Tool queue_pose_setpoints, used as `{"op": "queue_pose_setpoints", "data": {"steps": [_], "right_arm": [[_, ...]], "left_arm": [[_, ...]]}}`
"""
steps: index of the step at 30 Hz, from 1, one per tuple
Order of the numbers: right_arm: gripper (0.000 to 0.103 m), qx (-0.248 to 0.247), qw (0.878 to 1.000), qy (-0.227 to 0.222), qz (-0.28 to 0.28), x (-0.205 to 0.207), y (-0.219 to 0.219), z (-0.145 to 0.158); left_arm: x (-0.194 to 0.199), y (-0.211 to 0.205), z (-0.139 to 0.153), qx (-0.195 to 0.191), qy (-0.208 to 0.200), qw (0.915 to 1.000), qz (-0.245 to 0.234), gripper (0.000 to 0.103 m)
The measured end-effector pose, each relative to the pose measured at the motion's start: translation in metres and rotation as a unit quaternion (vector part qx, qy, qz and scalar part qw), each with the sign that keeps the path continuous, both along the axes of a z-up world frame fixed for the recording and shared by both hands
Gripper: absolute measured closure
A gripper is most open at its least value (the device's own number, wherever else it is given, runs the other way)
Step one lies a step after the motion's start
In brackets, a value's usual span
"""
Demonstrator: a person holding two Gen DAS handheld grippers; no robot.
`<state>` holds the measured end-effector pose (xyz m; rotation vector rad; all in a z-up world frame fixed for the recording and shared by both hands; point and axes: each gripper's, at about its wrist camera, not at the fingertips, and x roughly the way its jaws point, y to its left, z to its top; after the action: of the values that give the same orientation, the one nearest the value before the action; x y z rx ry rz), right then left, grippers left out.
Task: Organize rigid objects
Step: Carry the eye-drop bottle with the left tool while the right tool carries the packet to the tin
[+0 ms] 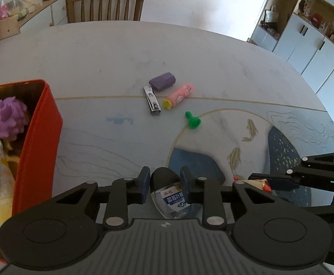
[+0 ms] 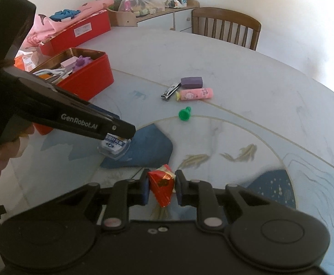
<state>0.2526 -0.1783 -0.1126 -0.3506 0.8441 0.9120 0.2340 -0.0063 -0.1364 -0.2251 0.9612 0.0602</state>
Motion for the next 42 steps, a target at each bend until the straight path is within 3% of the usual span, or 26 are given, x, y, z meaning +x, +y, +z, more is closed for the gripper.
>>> {"op": "queue_pose_setpoints", "data": {"steps": [3,4,16,21,27,42], "right_arm": [[0.082,0.005,1.000,0.001,-0.004,-0.004,-0.005,0.002],[0.082,0.006,1.000,0.002,-0.004,-0.005,-0.006,0.003],[0.082,0.002,1.000,0.000,-0.007,-0.016,-0.017,0.005],[0.082,0.001,1.000,-0.002,-0.007,-0.020,-0.021,0.005],[0.082,0.002,1.000,-0.006,-0.010,-0.021,-0.023,0.009],[0.082,0.033,0.998,-0.045,-0.003,-0.033,-0.007,0.065]], "left_arm": [[-0.007,-0.005,0.000,-0.001,-0.003,1.0000,0.004,0.039],[-0.010,-0.007,-0.001,0.006,-0.005,1.0000,0.004,0.038],[-0.010,-0.029,-0.012,0.046,0.000,0.9988,0.015,0.040],[-0.010,-0.033,-0.011,0.065,-0.003,0.9978,0.011,0.062],[-0.013,-0.029,-0.009,0.063,-0.002,0.9978,0.020,0.063],[-0.044,-0.002,0.054,0.034,-0.056,0.9975,0.027,0.063]]}}
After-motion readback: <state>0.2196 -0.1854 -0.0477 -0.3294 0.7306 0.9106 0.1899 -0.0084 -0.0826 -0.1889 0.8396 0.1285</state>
